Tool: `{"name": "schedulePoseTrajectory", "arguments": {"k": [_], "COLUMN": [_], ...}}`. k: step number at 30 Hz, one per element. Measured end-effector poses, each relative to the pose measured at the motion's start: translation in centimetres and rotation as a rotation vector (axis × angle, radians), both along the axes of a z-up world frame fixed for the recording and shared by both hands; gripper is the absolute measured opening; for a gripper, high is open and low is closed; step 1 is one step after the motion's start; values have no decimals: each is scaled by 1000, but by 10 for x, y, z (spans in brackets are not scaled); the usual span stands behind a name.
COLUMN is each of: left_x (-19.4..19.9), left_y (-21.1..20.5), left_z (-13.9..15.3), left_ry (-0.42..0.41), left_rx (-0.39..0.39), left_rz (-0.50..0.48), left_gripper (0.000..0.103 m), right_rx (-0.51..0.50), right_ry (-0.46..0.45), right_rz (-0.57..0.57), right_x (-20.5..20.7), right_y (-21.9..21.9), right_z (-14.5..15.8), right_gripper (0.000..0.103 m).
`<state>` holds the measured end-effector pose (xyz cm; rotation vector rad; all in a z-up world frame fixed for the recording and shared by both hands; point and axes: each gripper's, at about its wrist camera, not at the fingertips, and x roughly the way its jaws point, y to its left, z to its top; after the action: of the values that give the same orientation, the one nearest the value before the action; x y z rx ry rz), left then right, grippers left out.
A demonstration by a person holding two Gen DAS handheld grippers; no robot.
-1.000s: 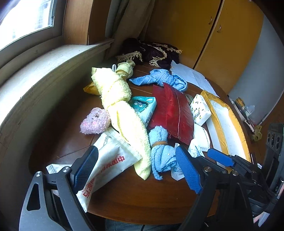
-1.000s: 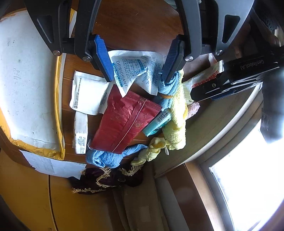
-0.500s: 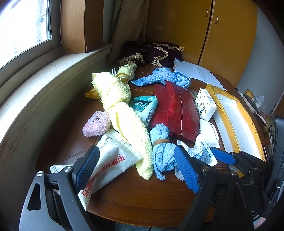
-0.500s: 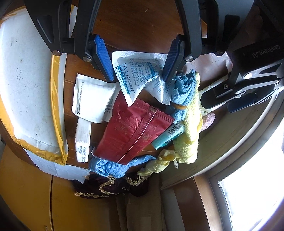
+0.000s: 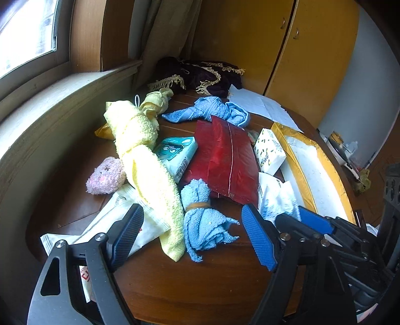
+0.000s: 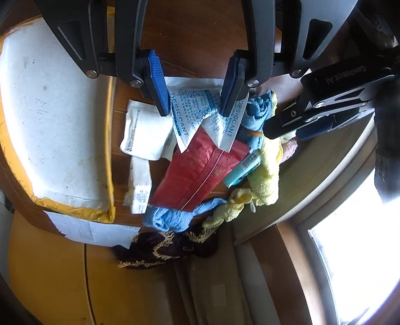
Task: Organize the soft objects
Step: 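Grasp the white desiccant packet with the right gripper while the left grasps the banded blue towel, then carry both items over the yellow-rimmed tray and open both grippers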
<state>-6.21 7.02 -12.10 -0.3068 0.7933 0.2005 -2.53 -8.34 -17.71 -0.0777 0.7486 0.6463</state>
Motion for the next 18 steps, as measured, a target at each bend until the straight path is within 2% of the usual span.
{"name": "schedulePoseTrajectory", "arguments": {"k": [1,2,6,9,11,13,15,16,18], "left_x": [3,5,12,20,27,33,31,27,17], "left_y": [-1,-1,-10,-18,-19,-22,-31,-32,-27], "left_z": [-2,-4,-10,-15,-21,-31,-33,-31,-20], "left_ry": [15,26,41,57,95,152,148,140,70], "left_rx": [-4,-10,16,41,59,105,198,188,75], "left_rz": [-5,-11,-37,-52,-36,-33,-39,-45,-76], "left_gripper": [62,59,59,55,37,32,27,25,24], "right_rx": [3,15,127,148,151,156,156,158,170], "right_ry": [-13,-27,-25,-22,-4,31,44,43,49], "right_rz": [-23,-49,-107,-135,-149,-147,-148,-154,-162], "right_x": [0,-1,6,9,12,15,15,15,16], "right_y": [-6,-13,-47,-59,-62,-62,-62,-63,-66], "right_z": [4,8,23,26,23,18,14,13,12], "right_gripper": [43,43,43,43,43,43,43,43,43]}}
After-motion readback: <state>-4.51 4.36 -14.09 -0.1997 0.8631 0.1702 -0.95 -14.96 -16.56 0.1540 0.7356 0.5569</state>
